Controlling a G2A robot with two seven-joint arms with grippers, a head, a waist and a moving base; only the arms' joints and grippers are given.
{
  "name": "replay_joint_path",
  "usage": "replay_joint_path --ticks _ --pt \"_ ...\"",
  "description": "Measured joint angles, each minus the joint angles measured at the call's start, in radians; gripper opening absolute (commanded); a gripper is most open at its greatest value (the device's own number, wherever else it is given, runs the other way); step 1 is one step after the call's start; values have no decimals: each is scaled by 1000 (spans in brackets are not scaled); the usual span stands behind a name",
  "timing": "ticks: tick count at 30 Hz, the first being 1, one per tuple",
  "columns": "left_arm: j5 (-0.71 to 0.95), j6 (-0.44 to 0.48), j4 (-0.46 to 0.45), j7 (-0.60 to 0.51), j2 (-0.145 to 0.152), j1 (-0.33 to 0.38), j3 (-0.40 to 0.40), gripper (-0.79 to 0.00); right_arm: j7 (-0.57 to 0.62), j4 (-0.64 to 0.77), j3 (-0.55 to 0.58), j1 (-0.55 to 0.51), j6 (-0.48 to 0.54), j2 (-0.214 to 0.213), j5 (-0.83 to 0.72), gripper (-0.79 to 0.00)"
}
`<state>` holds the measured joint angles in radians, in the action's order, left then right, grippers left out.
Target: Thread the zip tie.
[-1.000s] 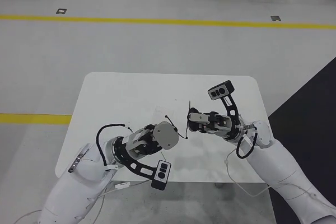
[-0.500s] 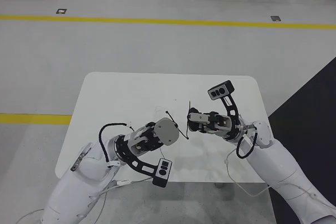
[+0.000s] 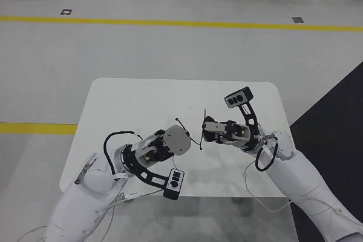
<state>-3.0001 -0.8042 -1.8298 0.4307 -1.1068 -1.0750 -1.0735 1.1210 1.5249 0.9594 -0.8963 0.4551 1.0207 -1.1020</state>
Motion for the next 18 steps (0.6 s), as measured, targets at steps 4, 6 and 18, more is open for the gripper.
replay_joint_path --ticks 4,6,18 --pt "5 -2 -4 -1 -3 -4 -3 -785 0 0 0 0 0 0 0 -785" --pt "32 0 -8 -7 -4 -7 -6 -785 0 0 0 0 0 0 0 -785" --pt "192 56 11 45 0 -34 -41 -785 0 0 0 0 0 0 0 -785"
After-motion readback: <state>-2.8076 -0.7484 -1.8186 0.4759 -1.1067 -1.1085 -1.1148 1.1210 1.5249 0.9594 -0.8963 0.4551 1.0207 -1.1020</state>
